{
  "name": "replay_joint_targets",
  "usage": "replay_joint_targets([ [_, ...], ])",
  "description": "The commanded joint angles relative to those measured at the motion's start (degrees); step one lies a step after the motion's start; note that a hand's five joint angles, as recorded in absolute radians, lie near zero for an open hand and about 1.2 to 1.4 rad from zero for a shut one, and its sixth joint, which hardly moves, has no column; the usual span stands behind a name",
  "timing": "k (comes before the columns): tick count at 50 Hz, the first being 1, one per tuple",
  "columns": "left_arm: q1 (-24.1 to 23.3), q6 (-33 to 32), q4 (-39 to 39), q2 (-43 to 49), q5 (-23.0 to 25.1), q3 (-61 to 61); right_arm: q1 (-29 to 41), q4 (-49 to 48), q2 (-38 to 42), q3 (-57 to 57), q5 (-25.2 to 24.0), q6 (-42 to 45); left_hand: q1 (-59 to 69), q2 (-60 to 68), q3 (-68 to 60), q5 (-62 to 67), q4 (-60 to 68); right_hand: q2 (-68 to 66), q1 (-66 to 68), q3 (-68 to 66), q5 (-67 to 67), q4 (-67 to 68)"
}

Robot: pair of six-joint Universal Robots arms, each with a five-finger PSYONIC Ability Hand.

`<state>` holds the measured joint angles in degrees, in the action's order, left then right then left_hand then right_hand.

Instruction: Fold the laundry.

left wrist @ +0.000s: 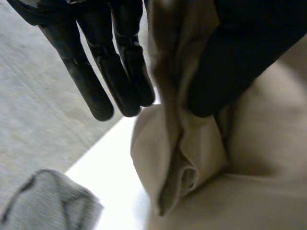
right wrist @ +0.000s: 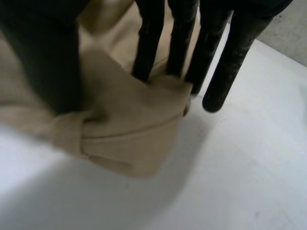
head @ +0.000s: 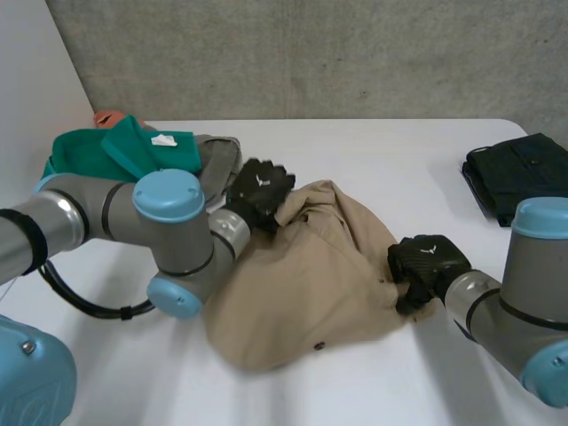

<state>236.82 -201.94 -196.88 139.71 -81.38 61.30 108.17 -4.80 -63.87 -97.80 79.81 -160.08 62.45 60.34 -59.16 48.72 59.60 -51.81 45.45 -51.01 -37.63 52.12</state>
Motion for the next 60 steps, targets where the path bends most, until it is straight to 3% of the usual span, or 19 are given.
replay_joint_targets([
  [1, 1.01, -0.03, -6.14, 0.21, -3.26, -8.65, -0.07, -0.83, 2.08, 9.89, 2.27, 3.98, 17.55, 19.66, -20.84, 21.28, 20.4, -28.19, 34.55, -28.99, -32.37, 27.88],
  [10, 3.3, 0.76, -11.5, -3.74, -3.7, -21.57, 0.89, -6.96, 1.47, 31.24, 7.55, 4.6, 17.55, 19.66, -20.84, 21.28, 20.4, -28.19, 34.55, -28.99, -32.37, 27.88],
  [14, 3.39, 0.93, -13.79, -7.43, -3.96, -23.07, 2.13, -16.8, -1.25, 33.29, 8.96, 4.51, 17.55, 19.66, -20.84, 21.28, 20.4, -28.19, 34.55, -28.99, -32.37, 27.88],
  [18, 3.3, 2.16, -15.46, -12.44, -4.23, -19.74, 2.74, -19.64, -5.21, 30.83, 9.05, 5.56, 17.55, 19.66, -20.84, 21.28, 20.4, -28.19, 34.55, -28.99, -32.37, 27.88],
  [28, 4.62, 8.84, -16.08, -28.17, -3.26, 11.35, 5.38, -12.62, -11.71, 14.58, 7.91, 12.68, 17.55, 19.66, -20.84, 21.28, 20.4, -28.19, 34.55, -28.99, -32.37, 27.88],
  [35, 4.62, 8.58, -15.73, -35.91, -2.65, 35.09, 4.68, 0.47, -14.62, 0.61, 2.2, 23.31, 17.55, 19.66, -20.84, 21.28, 20.4, -28.19, 34.55, -28.99, -32.37, 27.88],
  [36, 4.62, 8.58, -15.64, -36.35, -2.38, 37.03, 4.59, 2.32, -14.97, -0.63, 1.58, 24.36, 17.55, 19.66, -20.84, 21.28, 20.4, -21.59, 27.95, -22.38, -25.77, 21.28],
  [37, 4.7, 8.58, -15.46, -36.7, -2.12, 38.87, 4.5, 5.73, -15.32, -2.64, 0.62, 26.2, 17.55, 19.66, -20.84, 21.28, 20.4, 7.95, -1.6, 7.16, 3.77, -8.26],
  [39, 4.62, 8.41, -14.85, -37.23, -0.89, 43.27, 4.42, 9.09, -15.32, -3.97, -0.09, 27.45, 17.55, 19.66, -20.84, 21.28, 20.4, 39.89, -33.54, 39.1, 35.72, -40.21],
  [40, 4.62, 8.4, -14.5, -37.41, -0.36, 44.42, 4.42, 10.32, -15.32, -4.15, -0.27, 27.62, 17.55, 19.66, -20.84, 21.28, 20.4, 41.81, -35.45, 41.01, 37.63, -42.12],
  [44, 4.62, 8.05, -12.3, -38.37, 0.87, 46.63, 4.15, 12.62, -16.03, -2.58, -0.97, 24.65, 17.55, 19.66, -20.84, 21.28, 20.4, 41.81, -35.45, 41.01, 37.63, -42.12],
  [52, 4.97, 8.14, -6.15, -40.83, 0.87, 46.8, -1.64, 12.53, -19.45, 5.24, -2.81, 2.88, 14.21, 16.32, -17.5, 17.94, 17.06, 41.81, -35.45, 41.01, 37.63, -42.12],
  [55, 5.14, 8.14, -5.53, -41.62, 0.96, 47.15, -2.26, 12.97, -19.28, 7.27, -4.57, -0.49, 11.86, 13.97, -15.15, 15.59, 14.71, 41.81, -35.45, 41.01, 37.63, -42.12],
  [60, 5.67, 8.14, -5.35, -42.94, 0.87, 47.42, -2.88, 16.65, -9.56, 12.79, -8.52, -0.67, 11.86, 13.97, -15.15, 15.58, 14.71, 41.81, -35.45, 41.01, 37.63, -42.12],
])
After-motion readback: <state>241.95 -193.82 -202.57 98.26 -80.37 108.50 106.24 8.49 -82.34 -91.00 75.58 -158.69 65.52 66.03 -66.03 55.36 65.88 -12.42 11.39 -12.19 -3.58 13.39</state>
